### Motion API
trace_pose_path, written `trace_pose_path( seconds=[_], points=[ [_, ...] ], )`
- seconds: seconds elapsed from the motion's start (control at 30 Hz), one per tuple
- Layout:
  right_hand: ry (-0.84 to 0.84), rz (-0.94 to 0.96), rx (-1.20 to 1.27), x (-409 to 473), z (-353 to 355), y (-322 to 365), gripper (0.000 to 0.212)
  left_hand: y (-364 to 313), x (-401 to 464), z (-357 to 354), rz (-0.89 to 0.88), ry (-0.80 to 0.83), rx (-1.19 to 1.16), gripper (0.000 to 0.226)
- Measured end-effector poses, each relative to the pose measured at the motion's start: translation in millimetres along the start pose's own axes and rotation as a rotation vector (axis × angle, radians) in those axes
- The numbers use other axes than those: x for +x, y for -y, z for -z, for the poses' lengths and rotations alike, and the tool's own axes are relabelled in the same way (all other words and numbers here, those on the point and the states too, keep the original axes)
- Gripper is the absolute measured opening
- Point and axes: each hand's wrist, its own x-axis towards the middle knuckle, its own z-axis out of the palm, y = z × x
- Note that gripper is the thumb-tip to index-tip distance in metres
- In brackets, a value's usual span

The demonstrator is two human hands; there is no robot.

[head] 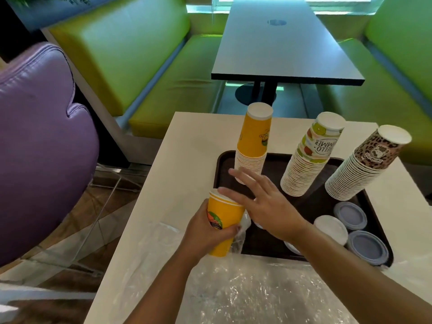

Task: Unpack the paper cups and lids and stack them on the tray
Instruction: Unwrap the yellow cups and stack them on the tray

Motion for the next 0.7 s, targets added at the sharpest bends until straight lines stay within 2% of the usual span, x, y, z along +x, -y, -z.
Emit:
trace_pose_path(
  seconds=[0.1, 0.17, 0.23, 0.33, 0.4, 0.57, 0.7],
  points=[
    [0.013, 0.079, -0.029, -3, 8, 0, 0.107, -5, -4, -3, -0.006, 0.043, 0.023, 0.066],
    [-0.004, 0.146, -0.025, -3, 14, 0, 0.106, -8, -8, -5, -0.023, 0.064, 0.012, 0.06],
    [-0.02, 0.247, -0.053, -2, 16, 1, 0.095, -13, -12, -4, -0.048, 0.067, -0.003, 0.053],
    [-0.026, 0.31, -0.098, -1, 15, 0, 0.082, -17, -14, -3, -0.079, 0.073, 0.008, 0.054],
    [-0.063, 0.295, -0.128, 1, 13, -4, 0.078, -18, -15, -3, -0.075, 0.069, -0.026, 0.05],
    [-0.264, 0.171, -0.229, 15, 14, -28, 0.048, -15, -14, -4, -0.092, 0.035, -0.086, 0.045],
    [-0.306, 0.0, -0.188, 34, 28, -44, 0.059, -14, -14, -1, -0.081, 0.008, -0.139, 0.036]
  ],
)
